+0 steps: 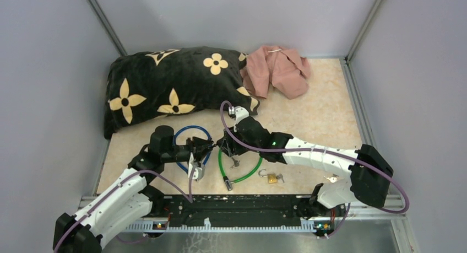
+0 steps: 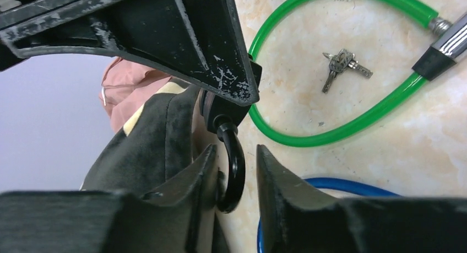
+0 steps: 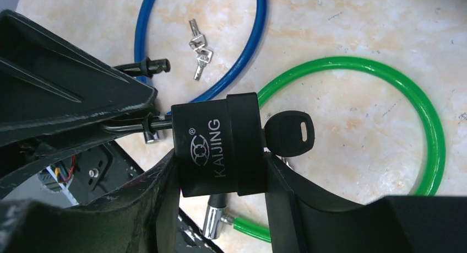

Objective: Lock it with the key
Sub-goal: Lock the lock.

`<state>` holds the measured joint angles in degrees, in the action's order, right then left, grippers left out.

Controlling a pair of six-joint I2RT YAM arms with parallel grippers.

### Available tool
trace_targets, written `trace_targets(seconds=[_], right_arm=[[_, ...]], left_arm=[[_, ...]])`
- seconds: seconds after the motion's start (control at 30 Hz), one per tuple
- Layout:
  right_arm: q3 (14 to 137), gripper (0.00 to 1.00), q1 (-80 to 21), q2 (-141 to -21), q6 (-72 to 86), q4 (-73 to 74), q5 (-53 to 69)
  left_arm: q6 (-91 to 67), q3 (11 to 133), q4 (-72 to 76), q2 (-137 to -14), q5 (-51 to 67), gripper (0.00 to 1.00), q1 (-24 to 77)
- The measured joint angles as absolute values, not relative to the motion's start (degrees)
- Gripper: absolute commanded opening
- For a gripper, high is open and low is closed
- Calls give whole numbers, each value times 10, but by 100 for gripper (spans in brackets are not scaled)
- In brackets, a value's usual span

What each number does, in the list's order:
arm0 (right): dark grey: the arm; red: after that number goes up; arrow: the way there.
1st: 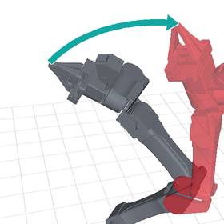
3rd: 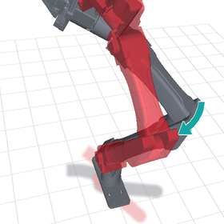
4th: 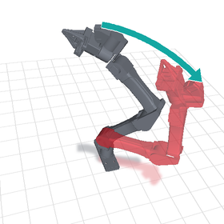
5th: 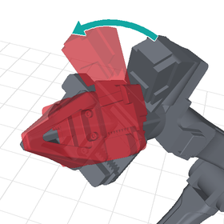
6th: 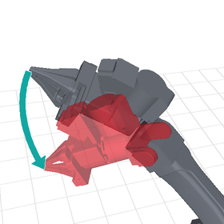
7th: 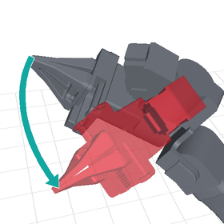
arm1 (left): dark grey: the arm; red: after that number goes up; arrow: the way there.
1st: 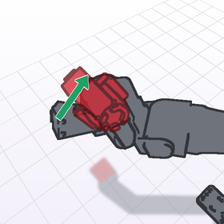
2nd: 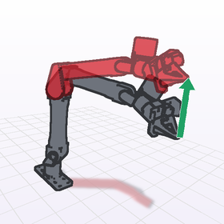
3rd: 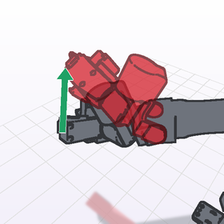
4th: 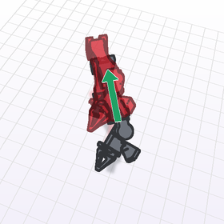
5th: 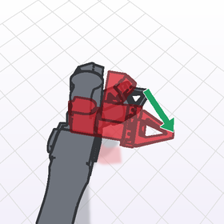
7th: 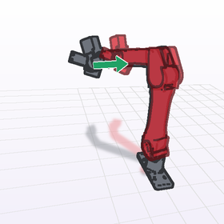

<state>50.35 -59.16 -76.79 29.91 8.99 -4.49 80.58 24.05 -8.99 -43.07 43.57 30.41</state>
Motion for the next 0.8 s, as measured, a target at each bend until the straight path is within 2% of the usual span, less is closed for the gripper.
trace_targets(seconds=[0.03, 0.1, 0.17, 0.2, 0.27, 0.3, 0.33, 0.37, 0.4, 0.43, 0.6, 0.73, 0.8], right_arm=[[505, 0, -592, -768, 299, 88, -44], [507, 0, -592, -768, 299, 85, -45], [507, 0, -593, -768, 298, 84, -44], [507, 0, -593, -768, 300, 83, -45], [507, 0, -592, -768, 306, 80, -46], [508, 3, -592, -768, 307, 76, -47], [508, 26, -591, -768, 307, 72, -47], [508, 69, -591, -768, 306, 68, -47], [508, 95, -589, -768, 303, 64, -46], [508, 98, -587, -766, 294, 60, -37], [478, 98, -563, -707, 247, 19, 77], [408, 98, -469, -611, 226, -45, 196], [388, 98, -456, -582, 212, -67, 233]], left_arm=[[807, 241, -89, -430, 431, 32, 306], [808, 241, -85, -430, 422, 22, 309], [803, 241, -79, -431, 411, 4, 310], [798, 241, -76, -431, 407, 0, 311], [790, 241, -67, -430, 399, 0, 312], [783, 241, -61, -429, 394, 0, 312], [773, 241, -57, -428, 390, 0, 312], [760, 241, -52, -426, 385, 0, 312], [738, 241, -46, -425, 380, 0, 312], [716, 241, -39, -423, 374, 0, 313], [507, 267, -36, -418, 344, 0, 313], [281, 296, -26, -384, 396, 0, 298], [139, 296, 10, -361, 437, 0, 296]])
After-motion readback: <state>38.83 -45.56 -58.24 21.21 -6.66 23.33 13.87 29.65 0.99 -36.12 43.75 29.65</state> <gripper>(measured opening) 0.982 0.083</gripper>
